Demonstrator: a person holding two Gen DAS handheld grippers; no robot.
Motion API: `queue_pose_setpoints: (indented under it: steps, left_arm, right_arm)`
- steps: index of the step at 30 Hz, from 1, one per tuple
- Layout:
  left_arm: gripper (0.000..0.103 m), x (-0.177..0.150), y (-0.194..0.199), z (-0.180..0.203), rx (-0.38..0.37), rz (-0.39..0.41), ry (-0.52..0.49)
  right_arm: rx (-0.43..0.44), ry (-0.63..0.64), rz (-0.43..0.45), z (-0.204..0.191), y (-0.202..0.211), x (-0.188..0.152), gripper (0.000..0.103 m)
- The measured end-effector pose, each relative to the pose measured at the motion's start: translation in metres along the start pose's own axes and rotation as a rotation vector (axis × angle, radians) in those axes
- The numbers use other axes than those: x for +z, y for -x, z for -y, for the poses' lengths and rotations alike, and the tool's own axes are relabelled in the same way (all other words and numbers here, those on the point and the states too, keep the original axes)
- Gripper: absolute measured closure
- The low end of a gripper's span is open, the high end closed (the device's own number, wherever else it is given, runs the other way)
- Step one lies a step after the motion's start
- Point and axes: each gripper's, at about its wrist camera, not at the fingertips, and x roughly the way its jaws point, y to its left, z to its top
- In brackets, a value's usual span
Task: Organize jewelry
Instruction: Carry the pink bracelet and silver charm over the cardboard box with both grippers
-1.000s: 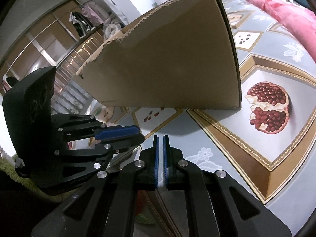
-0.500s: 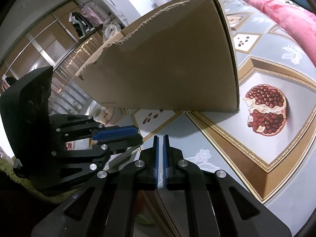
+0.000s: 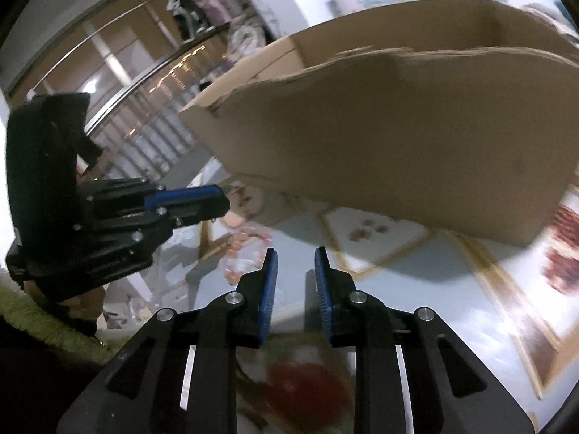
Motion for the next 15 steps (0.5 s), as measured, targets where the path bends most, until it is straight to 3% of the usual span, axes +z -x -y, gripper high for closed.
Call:
queue_pose_setpoints:
  steps: [4,12,14,15]
  left_arm:
    - [0.092,-0.008,0.013,-0.014,0.024,0.036,0.044]
    - [0.092,-0.016,0.029,-0.025,0.027,0.101,0.075]
    - [0.092,-0.016,0.033,-0.027,0.027,0.119,0.078]
    - [0.092,-0.016,0.034,-0.027,0.026,0.127,0.079]
  right_arm:
    - [-0.026,0.073,-0.021,-0.019,-0.019,0.01,0.08]
    - [-0.193,0.182,-0.096,-0.037,-0.048,0.015,0.081]
    - [-0.226,0.201,-0.112,-0.04,-0.049,0.015,0.096]
    - [-0.227,0.199,-0.119,-0.04,-0.049,0.015,0.096]
